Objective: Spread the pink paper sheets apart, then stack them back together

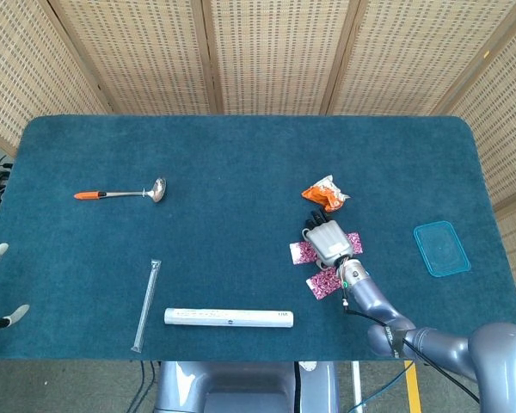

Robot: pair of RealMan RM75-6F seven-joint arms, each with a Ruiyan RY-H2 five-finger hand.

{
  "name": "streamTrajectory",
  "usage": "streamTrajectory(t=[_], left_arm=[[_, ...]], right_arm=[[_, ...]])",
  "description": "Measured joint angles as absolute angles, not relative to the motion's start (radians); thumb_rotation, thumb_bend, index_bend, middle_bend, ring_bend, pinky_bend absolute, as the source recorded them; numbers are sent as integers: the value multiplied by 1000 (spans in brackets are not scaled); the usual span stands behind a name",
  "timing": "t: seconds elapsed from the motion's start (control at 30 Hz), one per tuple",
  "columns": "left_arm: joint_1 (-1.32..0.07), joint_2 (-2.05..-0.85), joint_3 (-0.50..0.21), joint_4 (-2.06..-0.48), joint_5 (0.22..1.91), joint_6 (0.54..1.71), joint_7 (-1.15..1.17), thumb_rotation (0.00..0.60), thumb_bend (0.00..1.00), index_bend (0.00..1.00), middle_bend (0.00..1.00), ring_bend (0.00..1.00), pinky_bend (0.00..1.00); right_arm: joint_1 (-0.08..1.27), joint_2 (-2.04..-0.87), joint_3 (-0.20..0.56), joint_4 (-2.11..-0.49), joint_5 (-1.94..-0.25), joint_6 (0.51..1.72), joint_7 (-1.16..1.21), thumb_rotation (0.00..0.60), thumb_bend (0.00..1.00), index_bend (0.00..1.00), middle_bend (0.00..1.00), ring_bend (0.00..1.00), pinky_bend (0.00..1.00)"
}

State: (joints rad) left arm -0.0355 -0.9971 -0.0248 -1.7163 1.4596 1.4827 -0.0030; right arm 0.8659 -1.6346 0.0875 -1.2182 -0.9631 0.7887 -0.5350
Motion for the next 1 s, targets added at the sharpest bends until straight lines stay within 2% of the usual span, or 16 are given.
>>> streamTrajectory(t=[0.6, 1.0], left_arm=[[-35, -997, -25, -1716, 1461, 1484, -5, 572, 0, 91, 0, 0, 0], [-27, -991, -22, -1720, 1467, 1496, -8, 571, 0, 91, 0, 0, 0]], right_arm=[[860, -1564, 102, -1293, -982, 804, -523, 600, 363, 441, 215, 0, 0], [827, -1492, 86, -1302, -1005, 810, -480, 600, 360, 441, 215, 0, 0]])
